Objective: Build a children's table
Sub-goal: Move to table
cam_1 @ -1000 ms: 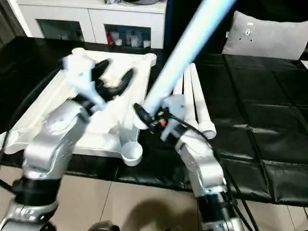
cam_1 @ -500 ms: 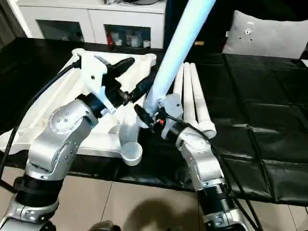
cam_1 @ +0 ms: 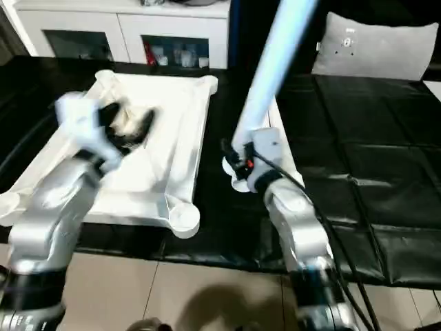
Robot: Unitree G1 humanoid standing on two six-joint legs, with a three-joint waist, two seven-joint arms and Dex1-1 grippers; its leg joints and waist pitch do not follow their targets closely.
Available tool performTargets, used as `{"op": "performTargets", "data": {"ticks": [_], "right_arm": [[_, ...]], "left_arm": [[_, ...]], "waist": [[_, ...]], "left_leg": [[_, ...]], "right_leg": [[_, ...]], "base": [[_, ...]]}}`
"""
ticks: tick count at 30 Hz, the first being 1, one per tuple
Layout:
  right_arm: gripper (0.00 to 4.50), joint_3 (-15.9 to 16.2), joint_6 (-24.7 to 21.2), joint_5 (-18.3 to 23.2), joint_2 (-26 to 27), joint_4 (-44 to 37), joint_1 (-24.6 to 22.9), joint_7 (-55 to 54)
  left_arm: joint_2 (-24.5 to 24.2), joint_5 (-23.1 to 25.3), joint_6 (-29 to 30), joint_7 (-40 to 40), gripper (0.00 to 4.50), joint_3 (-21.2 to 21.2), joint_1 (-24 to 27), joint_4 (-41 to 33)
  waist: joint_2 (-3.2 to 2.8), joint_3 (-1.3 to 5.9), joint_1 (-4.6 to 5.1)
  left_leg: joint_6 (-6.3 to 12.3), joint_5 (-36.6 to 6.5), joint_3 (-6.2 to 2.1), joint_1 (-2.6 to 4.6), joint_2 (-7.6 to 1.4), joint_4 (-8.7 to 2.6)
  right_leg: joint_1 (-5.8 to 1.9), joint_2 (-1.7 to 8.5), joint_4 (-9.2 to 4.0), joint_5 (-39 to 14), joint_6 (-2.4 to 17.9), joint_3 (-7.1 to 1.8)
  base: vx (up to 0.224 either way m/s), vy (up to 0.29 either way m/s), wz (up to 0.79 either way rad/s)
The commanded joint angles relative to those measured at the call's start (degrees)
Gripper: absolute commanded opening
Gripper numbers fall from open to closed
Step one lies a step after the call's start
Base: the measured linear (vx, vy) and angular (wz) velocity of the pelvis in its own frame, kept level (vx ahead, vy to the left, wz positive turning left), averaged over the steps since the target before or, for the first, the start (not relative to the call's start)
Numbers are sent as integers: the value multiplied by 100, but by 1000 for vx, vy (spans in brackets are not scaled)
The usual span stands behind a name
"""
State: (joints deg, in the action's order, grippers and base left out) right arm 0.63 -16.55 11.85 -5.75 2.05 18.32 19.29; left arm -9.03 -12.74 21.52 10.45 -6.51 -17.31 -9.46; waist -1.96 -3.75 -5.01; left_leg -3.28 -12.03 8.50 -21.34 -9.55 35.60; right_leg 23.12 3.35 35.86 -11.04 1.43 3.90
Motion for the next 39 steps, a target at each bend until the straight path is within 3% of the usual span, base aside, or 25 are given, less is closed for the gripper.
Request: {"op": "performTargets", "data": {"ticks": [1, 5, 6, 10, 16, 19, 21, 22, 23, 24, 25, 26, 27, 28, 29, 30, 31, 32, 33, 34, 35, 36, 37, 38, 39], "right_arm": [[190, -149, -357, 119, 4, -283, -42, -204], [190, -299, -624, 83, 62, -447, -146, -503], [190, -283, -571, -58, 6, -456, -222, -541], [190, -201, -640, -191, -97, -767, -481, -613], [190, -133, -556, -268, -189, -741, -590, -589], [190, -161, -592, -254, -165, -700, -610, -628], [190, -192, -643, -210, -135, -711, -618, -640], [190, -187, -680, -196, -126, -745, -640, -644], [190, -177, -701, -194, -122, -784, -657, -654], [190, -177, -701, -194, -122, -784, -657, -654], [190, -157, -680, -207, -125, -824, -657, -655], [190, -141, -647, -212, -130, -856, -644, -642], [190, -136, -636, -190, -127, -883, -622, -622], [190, -136, -631, -172, -123, -898, -611, -609], [190, -137, -617, -115, -112, -949, -577, -571], [190, -138, -616, -37, -92, -1021, -557, -518], [190, -131, -614, 31, -71, -1096, -549, -466], [190, -121, -607, 79, -57, -1169, -547, -425], [190, -121, -599, 120, -41, -1219, -549, -399], [190, -121, -597, 131, -36, -1234, -550, -392], [190, -119, -593, 157, -23, -1278, -558, -379], [190, -130, -598, 177, -6, -1299, -570, -385], [190, -135, -601, 188, 2, -1310, -576, -388], [190, -138, -597, 162, 11, -1285, -601, -418], [190, -139, -595, 137, 15, -1260, -618, -441]], "left_arm": [[-13, 17, 122, -172, 386, -143, 128, -114], [-68, 201, -10, -215, 386, -102, 368, -77], [-36, 278, -181, -258, 386, -90, 456, -20], [-42, 401, -310, -313, 386, -35, 642, 65], [-19, 411, -425, -247, 386, 63, 625, 170], [-12, 464, -448, -232, 386, 133, 639, 199], [-15, 489, -452, -234, 386, 153, 649, 206], [-16, 521, -464, -240, 386, 173, 661, 214], [-13, 537, -478, -243, 386, 186, 667, 218], [-13, 537, -478, -243, 386, 186, 667, 218], [-17, 552, -503, -241, 386, 200, 669, 220], [-20, 560, -518, -238, 386, 211, 667, 212], [-23, 556, -519, -235, 386, 213, 661, 198], [-26, 556, -521, -234, 386, 213, 658, 193], [-40, 564, -532, -228, 386, 213, 646, 180], [-59, 571, -528, -224, 386, 208, 638, 172], [-80, 581, -509, -228, 386, 199, 635, 168], [-108, 594, -496, -220, 386, 200, 631, 169], [-124, 598, -489, -214, 386, 200, 631, 168], [-128, 599, -487, -213, 386, 199, 630, 168], [-158, 638, -505, -212, 386, 215, 630, 171], [-175, 645, -491, -190, 386, 235, 625, 165], [-184, 648, -484, -179, 386, 245, 623, 161], [-195, 660, -465, -168, 386, 273, 623, 133], [-199, 666, -450, -162, 386, 291, 624, 112]], "waist": [[-46, 397, 8], [-92, 368, 4], [-46, 363, 11], [-69, 395, -4], [-107, 376, 8], [-73, 384, -30], [-33, 394, -120], [-64, 430, -165], [57, 372, -270], [28, 367, -413], [103, 349, -442], [-48, 397, -439], [-76, 409, -406], [-160, 436, -325], [-176, 453, -232], [-261, 487, -71], [-369, 464, 68], [-366, 388, 133], [-345, 372, 126], [-268, 364, 103], [-92, 414, 71], [9, 402, -57], [-79, 388, -109], [-194, 335, -71], [-277, 321, -21]], "left_leg": [[22, -1032, -96, 16, -307, -487], [-89, -1333, -107, 43, -295, -513], [-98, -1332, -109, 30, -298, -523], [-91, -1067, -96, 16, -281, -496], [-72, -1209, -114, 20, -289, -508], [155, -1096, -57, -28, -222, -463], [549, -753, -78, -107, -197, -309], [526, -579, -19, 54, -242, -58], [483, -661, -84, -114, -158, 92], [408, -654, -215, -166, -201, 231], [666, -501, -374, -387, -206, 216], [864, -231, -421, -293, -250, 106], [1002, -181, -410, -252, -226, 7], [1330, -171, -297, -94, -179, -219], [1578, -128, -226, 9, -132, -319], [2142, -33, -233, 217, -42, -447], [2586, 70, -266, 307, -61, -585], [2642, -195, -266, 178, -159, -783], [2615, -336, -337, 135, -255, -809], [2360, -636, -385, 185, -369, -747], [1842, -1139, -440, 79, -310, -612], [1119, -1606, -314, -10, -168, -208], [808, -1701, -448, -37, -262, -99], [293, -2170, -597, 1, -392, -254], [-62, -2862, -614, 68, -427, -426]], "right_leg": [[-331, 444, -459, -978, 938, -318], [-281, 438, -525, -1504, 771, -322], [-296, 440, -524, -1514, 741, -323], [-305, 436, -491, -1096, 706, -336], [-287, 442, -512, -1343, 690, -327], [-338, 586, -543, -1457, 812, -416], [-431, 885, -652, -1798, 954, -573], [-328, 974, -796, -2115, 1018, -937], [-500, 1061, -837, -2302, 1175, -1213], [-543, 1193, -889, -2507, 1299, -1390], [-659, 1348, -809, -2350, 1363, -1178], [-476, 1264, -825, -2251, 1410, -979], [-413, 1103, -773, -2187, 1381, -894], [-289, 732, -649, -2007, 1269, -676], [-220, 530, -554, -1836, 1175, -530], [-58, 166, -332, -1435, 913, -223], [103, -71, 8, -1107, 616, 49], [141, -143, 388, -935, 291, 189], [102, -73, 462, -823, 196, 203], [127, 153, 319, -691, 149, 91], [-62, 551, -51, -588, 305, -218], [-89, 1141, -489, -1018, 941, -639], [-225, 1392, -579, -1532, 1160, -715], [-181, 1146, -553, -2332, 1114, -557], [-103, 832, -470, -2505, 902, -437]], "base": [[0, 0, 0], [0, 0, 0], [0, 0, 0], [0, 0, 0], [0, 0, 0], [0, 0, 0], [0, 0, 0], [0, 0, 0], [0, 0, 0], [4, 92, -31], [13, 137, -35], [13, 137, -35], [-2, 191, -12], [-12, 222, 7], [-12, 222, 7], [-19, 231, 5], [-39, 237, 8], [-39, 237, 8], [-51, 191, 3], [-55, 120, -8], [-55, 120, -8], [-67, 96, 4], [-77, 103, 4], [-77, 103, 4], [-81, 94, -5]]}}
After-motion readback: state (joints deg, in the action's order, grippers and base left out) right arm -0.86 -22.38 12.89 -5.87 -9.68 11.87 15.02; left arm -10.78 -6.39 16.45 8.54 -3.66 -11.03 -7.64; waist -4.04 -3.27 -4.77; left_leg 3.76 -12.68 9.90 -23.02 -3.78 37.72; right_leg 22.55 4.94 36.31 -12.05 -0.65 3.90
